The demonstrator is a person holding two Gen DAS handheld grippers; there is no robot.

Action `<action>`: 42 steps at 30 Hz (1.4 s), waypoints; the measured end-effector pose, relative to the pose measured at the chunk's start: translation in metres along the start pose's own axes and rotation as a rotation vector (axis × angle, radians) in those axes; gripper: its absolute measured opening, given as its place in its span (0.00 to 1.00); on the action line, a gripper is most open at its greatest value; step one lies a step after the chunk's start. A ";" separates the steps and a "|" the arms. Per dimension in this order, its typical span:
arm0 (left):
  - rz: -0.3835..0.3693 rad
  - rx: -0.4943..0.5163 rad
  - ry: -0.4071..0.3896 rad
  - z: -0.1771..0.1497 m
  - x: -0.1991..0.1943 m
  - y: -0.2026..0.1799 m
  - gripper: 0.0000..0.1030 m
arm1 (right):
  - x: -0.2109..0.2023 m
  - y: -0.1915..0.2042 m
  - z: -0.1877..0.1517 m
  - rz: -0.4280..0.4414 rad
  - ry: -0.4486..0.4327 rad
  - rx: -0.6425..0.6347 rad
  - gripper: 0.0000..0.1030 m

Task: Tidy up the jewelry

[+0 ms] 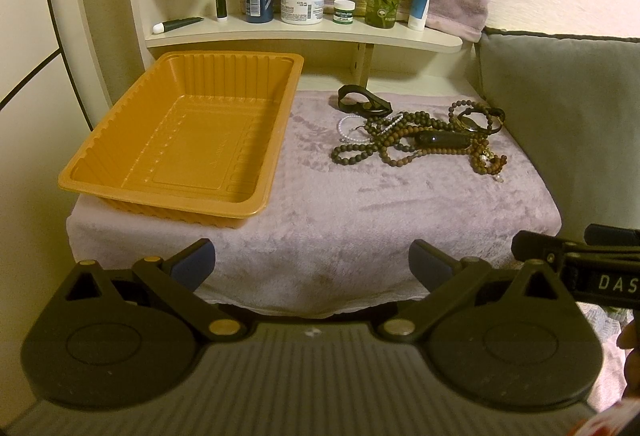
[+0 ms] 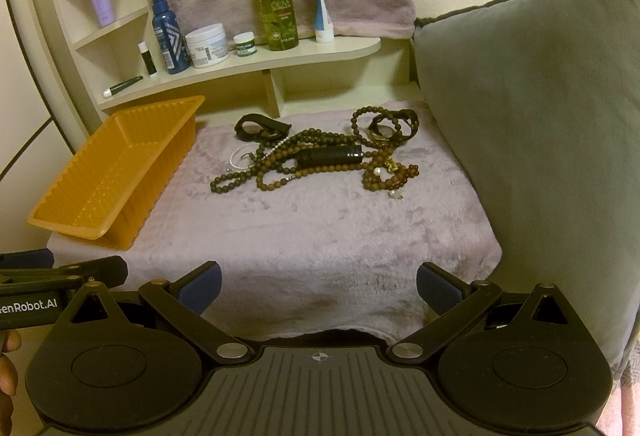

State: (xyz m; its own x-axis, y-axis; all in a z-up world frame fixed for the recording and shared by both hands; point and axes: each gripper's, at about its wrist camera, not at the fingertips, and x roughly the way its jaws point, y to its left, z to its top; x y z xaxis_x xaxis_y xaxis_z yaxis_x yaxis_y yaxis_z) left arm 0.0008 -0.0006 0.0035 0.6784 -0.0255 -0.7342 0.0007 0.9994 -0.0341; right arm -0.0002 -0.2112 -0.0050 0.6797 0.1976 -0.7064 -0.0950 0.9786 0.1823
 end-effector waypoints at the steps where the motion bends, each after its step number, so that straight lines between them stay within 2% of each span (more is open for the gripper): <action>1: 0.000 0.000 0.000 0.000 0.000 0.000 0.99 | 0.000 0.000 0.000 0.000 0.000 0.000 1.00; 16: -0.004 -0.005 -0.005 0.005 -0.002 -0.005 0.99 | 0.002 0.002 -0.005 0.001 -0.003 0.003 1.00; 21: -0.026 -0.050 -0.021 0.009 -0.002 0.004 0.99 | 0.004 0.001 0.000 0.004 -0.006 0.000 1.00; 26: -0.100 -0.188 -0.056 0.014 -0.004 0.044 0.99 | 0.006 0.004 0.002 0.017 -0.008 -0.007 1.00; 28: -0.106 -0.220 -0.086 0.016 -0.005 0.060 0.99 | 0.009 0.005 0.002 0.021 -0.007 -0.013 1.00; 35: -0.042 -0.334 -0.187 0.020 -0.004 0.130 0.99 | 0.018 0.014 0.008 0.025 -0.008 -0.040 1.00; 42: 0.073 -0.359 -0.246 0.019 0.021 0.185 0.99 | 0.033 0.023 0.013 0.000 0.019 -0.068 1.00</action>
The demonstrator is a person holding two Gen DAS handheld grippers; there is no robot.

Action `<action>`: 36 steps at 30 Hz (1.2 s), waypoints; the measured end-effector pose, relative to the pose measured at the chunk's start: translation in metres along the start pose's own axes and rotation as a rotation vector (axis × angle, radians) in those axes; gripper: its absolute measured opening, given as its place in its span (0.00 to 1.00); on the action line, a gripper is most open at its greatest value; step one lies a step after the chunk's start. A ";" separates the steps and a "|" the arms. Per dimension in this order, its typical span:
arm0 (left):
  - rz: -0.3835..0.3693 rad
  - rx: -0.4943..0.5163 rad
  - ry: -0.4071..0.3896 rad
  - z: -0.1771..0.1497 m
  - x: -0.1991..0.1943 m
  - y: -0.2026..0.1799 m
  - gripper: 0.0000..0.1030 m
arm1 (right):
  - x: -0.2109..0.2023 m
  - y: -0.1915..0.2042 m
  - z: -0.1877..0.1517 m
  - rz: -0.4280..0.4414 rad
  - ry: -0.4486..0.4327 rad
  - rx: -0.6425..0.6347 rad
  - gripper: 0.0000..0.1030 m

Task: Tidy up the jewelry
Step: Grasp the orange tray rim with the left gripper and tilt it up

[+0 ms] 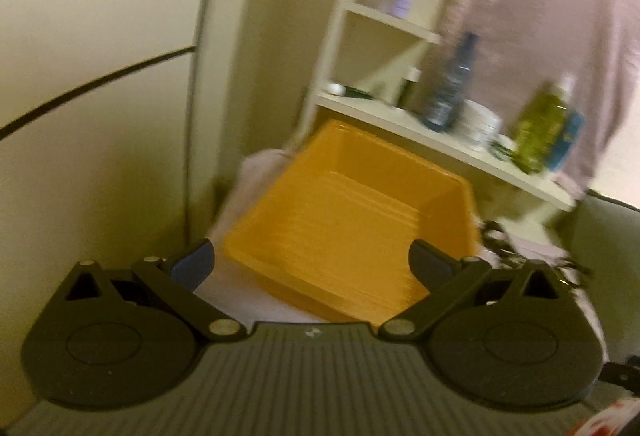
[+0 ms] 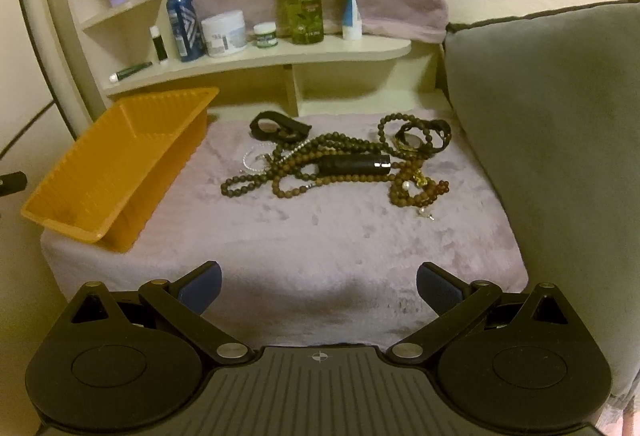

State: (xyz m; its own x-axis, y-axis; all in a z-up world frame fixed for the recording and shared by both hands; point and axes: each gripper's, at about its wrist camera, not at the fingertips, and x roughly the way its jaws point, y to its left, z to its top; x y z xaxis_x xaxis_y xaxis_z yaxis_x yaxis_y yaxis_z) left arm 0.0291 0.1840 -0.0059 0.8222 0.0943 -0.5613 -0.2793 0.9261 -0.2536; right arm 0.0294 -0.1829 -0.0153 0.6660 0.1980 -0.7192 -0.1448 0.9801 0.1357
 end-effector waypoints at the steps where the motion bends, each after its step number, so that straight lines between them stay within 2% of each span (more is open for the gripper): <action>1: 0.000 -0.015 0.000 0.000 0.005 0.006 0.99 | 0.003 0.001 0.001 -0.003 0.009 -0.005 1.00; 3: -0.004 -0.045 0.010 0.001 0.016 0.019 0.98 | 0.008 0.003 0.002 -0.008 0.025 -0.015 1.00; 5: -0.038 -0.061 0.005 0.001 0.027 0.028 0.97 | 0.014 0.005 0.003 -0.015 0.038 -0.025 1.00; 8: -0.088 -0.101 0.020 -0.001 0.041 0.041 0.90 | 0.021 0.007 0.004 -0.022 0.057 -0.036 1.00; 11: -0.102 -0.120 0.039 -0.002 0.057 0.046 0.83 | 0.028 0.010 0.006 -0.032 0.072 -0.049 1.00; 14: -0.134 -0.128 0.041 -0.002 0.068 0.051 0.75 | 0.033 0.011 0.008 -0.043 0.083 -0.058 1.00; 18: -0.164 -0.129 0.048 -0.002 0.077 0.053 0.60 | 0.039 0.012 0.011 -0.055 0.095 -0.060 1.00; 25: -0.174 -0.136 0.066 -0.002 0.085 0.053 0.42 | 0.045 0.016 0.012 -0.054 0.109 -0.069 1.00; 27: -0.177 -0.135 0.071 -0.002 0.085 0.053 0.40 | 0.045 0.016 0.011 -0.052 0.111 -0.070 1.00; 28: -0.174 -0.135 0.073 -0.002 0.085 0.053 0.36 | 0.045 0.016 0.011 -0.052 0.110 -0.069 1.00; 32: -0.168 -0.111 0.080 -0.001 0.083 0.048 0.28 | 0.046 0.016 0.012 -0.052 0.106 -0.062 1.00; 36: -0.130 -0.063 0.062 0.001 0.075 0.039 0.19 | 0.045 0.013 0.011 -0.047 0.096 -0.051 1.00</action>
State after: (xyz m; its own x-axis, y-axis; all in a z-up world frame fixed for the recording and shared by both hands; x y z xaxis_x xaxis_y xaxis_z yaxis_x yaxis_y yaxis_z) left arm 0.0805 0.2274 -0.0574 0.8217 -0.0497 -0.5678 -0.2048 0.9040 -0.3754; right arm 0.0653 -0.1610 -0.0384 0.6000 0.1471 -0.7864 -0.1541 0.9858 0.0668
